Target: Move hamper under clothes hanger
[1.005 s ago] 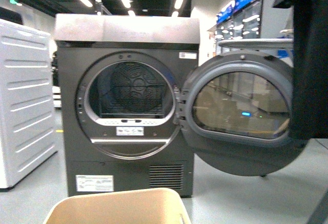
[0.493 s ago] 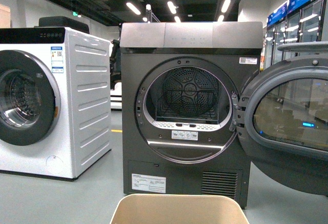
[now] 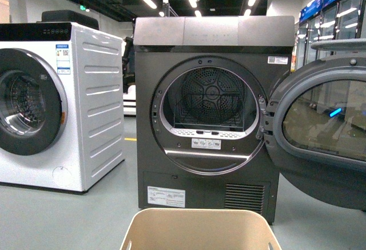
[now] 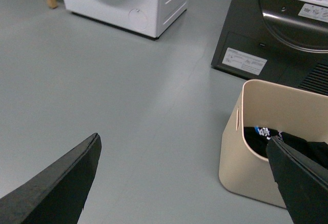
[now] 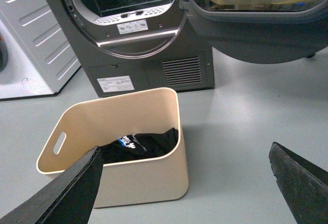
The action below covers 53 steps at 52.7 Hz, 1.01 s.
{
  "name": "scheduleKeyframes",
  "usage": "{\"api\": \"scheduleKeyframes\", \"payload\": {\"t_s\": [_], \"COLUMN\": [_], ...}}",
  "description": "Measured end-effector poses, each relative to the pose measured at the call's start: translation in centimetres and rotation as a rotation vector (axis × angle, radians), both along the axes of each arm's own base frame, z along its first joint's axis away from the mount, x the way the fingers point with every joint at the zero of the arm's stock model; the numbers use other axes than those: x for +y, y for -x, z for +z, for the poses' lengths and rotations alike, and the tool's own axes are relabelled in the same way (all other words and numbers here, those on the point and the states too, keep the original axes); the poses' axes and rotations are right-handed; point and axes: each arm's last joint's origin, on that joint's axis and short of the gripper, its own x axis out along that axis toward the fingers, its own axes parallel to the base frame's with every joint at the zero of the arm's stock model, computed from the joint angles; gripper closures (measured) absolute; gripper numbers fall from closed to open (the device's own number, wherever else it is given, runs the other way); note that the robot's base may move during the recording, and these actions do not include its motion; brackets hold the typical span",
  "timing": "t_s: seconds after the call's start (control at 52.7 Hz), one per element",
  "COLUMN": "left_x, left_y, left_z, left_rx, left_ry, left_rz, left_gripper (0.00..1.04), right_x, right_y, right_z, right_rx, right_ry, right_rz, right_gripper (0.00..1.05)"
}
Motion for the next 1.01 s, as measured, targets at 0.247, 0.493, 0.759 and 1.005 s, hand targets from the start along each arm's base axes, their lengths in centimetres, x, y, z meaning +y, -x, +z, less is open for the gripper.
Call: {"api": "scheduleKeyframes", "payload": {"t_s": [0.247,0.493,0.759,1.005], "left_x": [-0.4,-0.4,-0.7,-0.8], "left_y": [-12.7,-20.2,-24.4,-28.7], "left_z": [-2.3,-7.3,-11.8,-13.4], "left_rx": [0.24,0.396,0.517,0.519], "left_ry": [0.003,0.02,0.012,0.014], "left_rz": [-0.098,-0.107,-0.077,-0.063], "left_gripper": [0.07,0.07,0.07,0.07], "right_x": [0.7,2.2,3.8,5.7], "right_y": [-11.3,-18.8,-24.3,-29.8], "right_z": [-2.3,-4.2,-7.7,-10.6], "right_rx": [0.252,0.366,0.513,0.597], "right_ry": [-0.011,0.065,0.158,0.233], "right_rz": [0.052,0.102,0.169,0.172], "right_gripper": [0.08,0.08,0.08,0.08]}}
